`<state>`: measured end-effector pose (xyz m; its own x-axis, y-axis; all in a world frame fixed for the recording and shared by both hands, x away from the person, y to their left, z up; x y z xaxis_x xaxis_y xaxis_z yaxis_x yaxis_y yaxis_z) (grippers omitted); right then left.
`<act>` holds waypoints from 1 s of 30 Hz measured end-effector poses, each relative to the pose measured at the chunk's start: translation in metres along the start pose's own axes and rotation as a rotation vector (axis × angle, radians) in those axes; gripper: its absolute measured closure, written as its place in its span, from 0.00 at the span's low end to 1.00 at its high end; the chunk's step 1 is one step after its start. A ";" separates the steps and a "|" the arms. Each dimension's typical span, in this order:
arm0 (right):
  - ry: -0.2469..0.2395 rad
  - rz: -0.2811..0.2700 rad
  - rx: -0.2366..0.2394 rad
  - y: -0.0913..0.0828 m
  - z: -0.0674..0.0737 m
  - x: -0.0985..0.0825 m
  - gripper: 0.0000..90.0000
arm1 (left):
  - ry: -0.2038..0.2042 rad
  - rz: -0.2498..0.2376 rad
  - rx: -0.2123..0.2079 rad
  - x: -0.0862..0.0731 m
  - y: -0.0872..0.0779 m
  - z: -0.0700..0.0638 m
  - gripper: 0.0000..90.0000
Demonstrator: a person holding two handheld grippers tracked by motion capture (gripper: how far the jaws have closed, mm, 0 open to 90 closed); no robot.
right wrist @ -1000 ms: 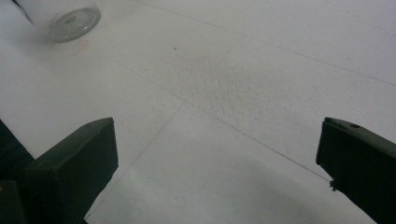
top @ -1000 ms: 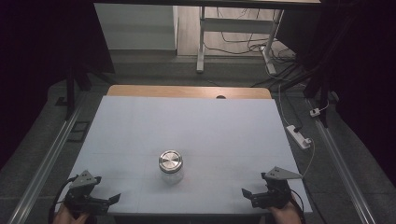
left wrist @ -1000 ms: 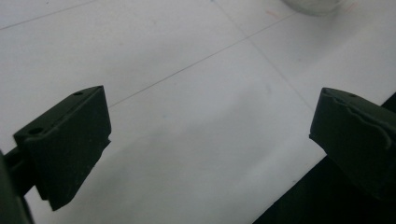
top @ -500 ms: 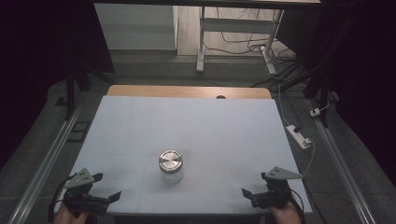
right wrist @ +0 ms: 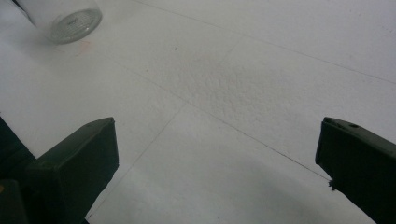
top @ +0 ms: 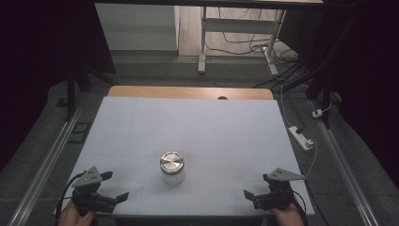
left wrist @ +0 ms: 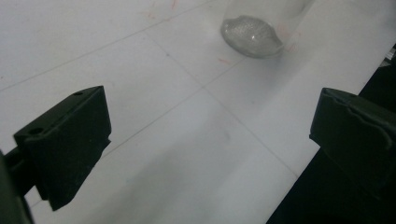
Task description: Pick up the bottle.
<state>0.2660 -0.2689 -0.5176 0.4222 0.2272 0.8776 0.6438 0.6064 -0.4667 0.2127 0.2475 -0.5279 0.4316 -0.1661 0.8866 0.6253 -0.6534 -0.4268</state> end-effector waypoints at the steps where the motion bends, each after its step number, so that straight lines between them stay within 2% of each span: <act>1: 0.001 0.000 0.000 0.000 0.000 0.000 0.00 | 0.001 -0.004 0.001 0.000 0.001 0.000 0.00; 9: -0.020 -0.010 0.000 -0.001 0.002 0.000 0.00 | 0.015 0.005 0.002 0.002 0.009 -0.003 0.00; 19: -0.003 -0.009 0.003 -0.001 0.001 0.000 0.00 | 0.018 -0.004 -0.025 0.012 0.022 -0.008 0.00; 30: 0.013 -0.009 0.001 -0.001 -0.001 0.000 0.00 | 0.058 0.005 -0.030 0.024 0.043 -0.009 0.00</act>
<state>0.2664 -0.2700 -0.5170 0.4244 0.2116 0.8804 0.6469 0.6095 -0.4583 0.2440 0.2092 -0.5236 0.3957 -0.2108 0.8938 0.6031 -0.6744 -0.4260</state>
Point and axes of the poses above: each handheld gripper's, and its own axes: y roughly forward along the jaws, x roughly out of its top, z roughly to its left, the point moved 3 cm from there along y, roughly forward along the jaws, and after that the axes turned 13 degrees about -z, right-handed, at the moved point
